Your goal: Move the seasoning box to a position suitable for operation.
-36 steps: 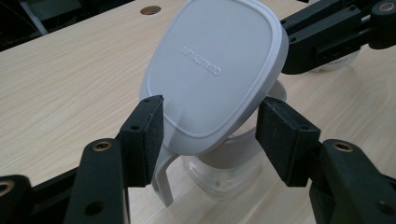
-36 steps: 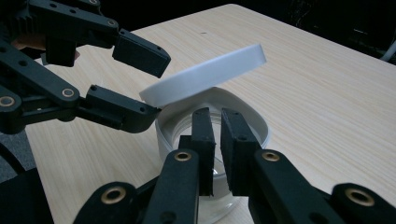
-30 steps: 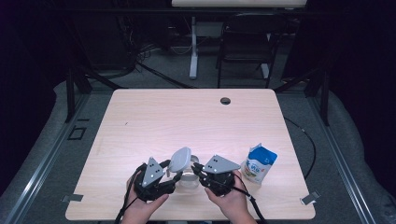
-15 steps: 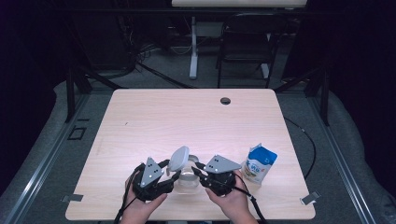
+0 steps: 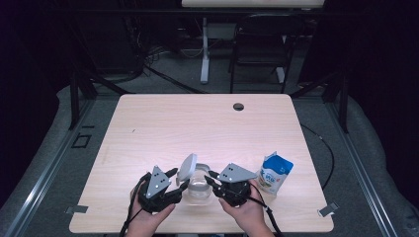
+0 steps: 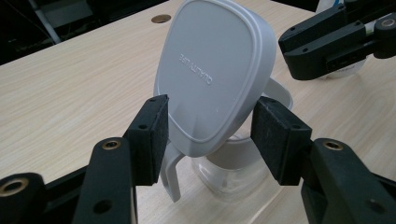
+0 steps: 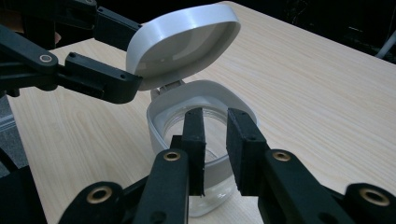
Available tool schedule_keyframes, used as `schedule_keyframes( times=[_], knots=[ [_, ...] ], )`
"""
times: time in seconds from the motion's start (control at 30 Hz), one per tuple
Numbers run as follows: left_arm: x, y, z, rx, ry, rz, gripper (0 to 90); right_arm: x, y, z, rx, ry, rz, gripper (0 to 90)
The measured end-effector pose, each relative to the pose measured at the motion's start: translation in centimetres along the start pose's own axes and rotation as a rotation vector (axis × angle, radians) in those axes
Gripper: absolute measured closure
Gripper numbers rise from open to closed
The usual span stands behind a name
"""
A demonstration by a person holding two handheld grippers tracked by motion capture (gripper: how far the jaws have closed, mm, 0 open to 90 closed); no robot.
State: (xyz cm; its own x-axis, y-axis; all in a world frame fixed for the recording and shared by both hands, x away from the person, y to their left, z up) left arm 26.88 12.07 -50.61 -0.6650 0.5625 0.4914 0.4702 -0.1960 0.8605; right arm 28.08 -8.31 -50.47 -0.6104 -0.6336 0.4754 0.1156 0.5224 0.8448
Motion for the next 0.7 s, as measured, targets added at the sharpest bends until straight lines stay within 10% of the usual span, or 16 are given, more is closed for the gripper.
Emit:
schedule_keyframes(
  times=[0.7],
  knots=[
    [1.8, 0.6, 1.0, 0.035, -0.007, -0.034, 51.0, 0.2, -0.1, -0.2, -0.006, -0.006, 0.001, 76.9]
  ],
)
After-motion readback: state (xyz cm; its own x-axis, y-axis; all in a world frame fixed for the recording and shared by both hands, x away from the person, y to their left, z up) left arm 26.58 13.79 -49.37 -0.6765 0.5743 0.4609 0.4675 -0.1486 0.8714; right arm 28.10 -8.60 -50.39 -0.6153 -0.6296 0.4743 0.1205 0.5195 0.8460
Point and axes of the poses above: each handheld gripper's, and its own axes: x roughly backward along the jaws, y roughly out of its top, z roughly to its left, the point moved 3 cm from there along -x, roughly forward along the jaws, and after that the axes turned 14 degrees about x, right-handed, at the moved point
